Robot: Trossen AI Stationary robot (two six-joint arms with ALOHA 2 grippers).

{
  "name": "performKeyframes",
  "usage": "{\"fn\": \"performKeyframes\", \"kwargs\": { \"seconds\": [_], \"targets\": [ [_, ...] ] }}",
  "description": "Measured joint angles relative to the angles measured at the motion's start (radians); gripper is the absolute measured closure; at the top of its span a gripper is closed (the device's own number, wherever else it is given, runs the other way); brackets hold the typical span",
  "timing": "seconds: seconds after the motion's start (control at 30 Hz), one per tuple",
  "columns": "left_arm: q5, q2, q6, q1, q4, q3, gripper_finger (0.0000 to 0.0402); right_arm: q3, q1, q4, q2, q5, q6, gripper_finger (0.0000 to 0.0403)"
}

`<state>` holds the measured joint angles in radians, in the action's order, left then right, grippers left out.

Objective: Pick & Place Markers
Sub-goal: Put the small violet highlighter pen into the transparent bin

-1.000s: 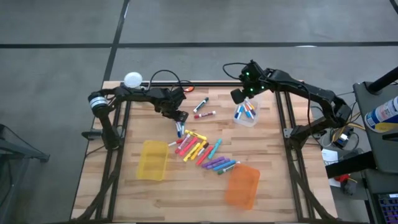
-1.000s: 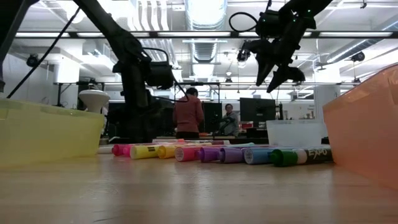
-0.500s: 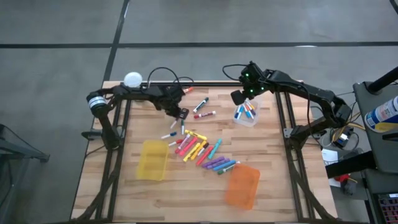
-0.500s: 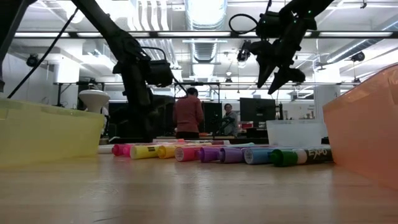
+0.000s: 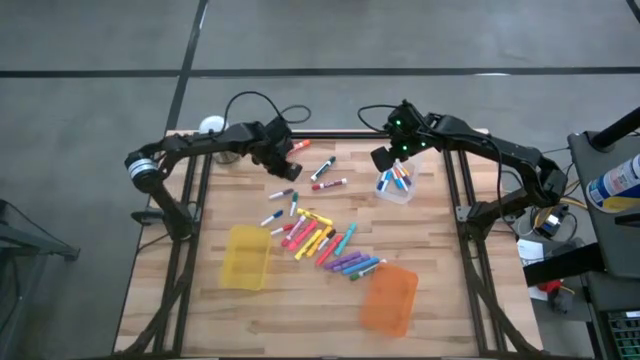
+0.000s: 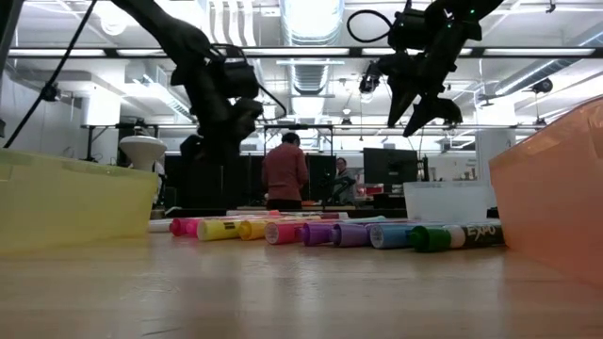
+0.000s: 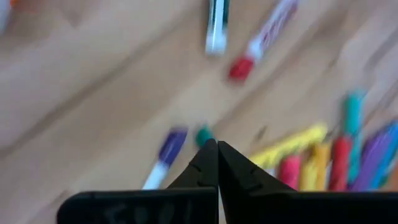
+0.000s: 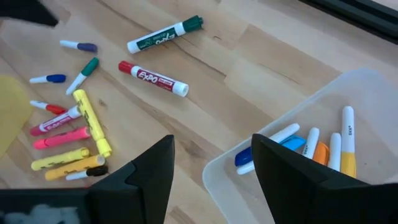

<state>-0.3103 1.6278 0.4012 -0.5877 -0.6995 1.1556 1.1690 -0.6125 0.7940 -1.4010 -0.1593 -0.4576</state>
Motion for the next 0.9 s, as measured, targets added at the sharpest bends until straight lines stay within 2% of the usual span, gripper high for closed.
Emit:
{"fn": "performKeyframes", "kwargs": {
  "seconds": [0.1, 0.23, 0.43, 0.9],
  "targets": [
    [0.013, 0.004, -0.112, 0.02, -0.05, -0.011, 0.0385, 0.0, 0.0, 0.0, 0.0, 0.0, -0.001, 0.0197],
    [0.032, 0.004, -0.201, 0.034, -0.035, -0.033, 0.0342, 0.0, 0.0, -0.002, 0.0, 0.0, -0.002, 0.0197],
    [0.059, 0.004, -0.261, 0.063, 0.004, -0.068, 0.0287, 0.0, 0.0, -0.021, 0.0, 0.001, -0.006, 0.0197],
    [0.12, 0.011, -0.297, 0.078, 0.144, -0.191, 0.0278, 0.0, 0.0, -0.027, -0.001, 0.002, -0.006, 0.0197]
  ]
}}
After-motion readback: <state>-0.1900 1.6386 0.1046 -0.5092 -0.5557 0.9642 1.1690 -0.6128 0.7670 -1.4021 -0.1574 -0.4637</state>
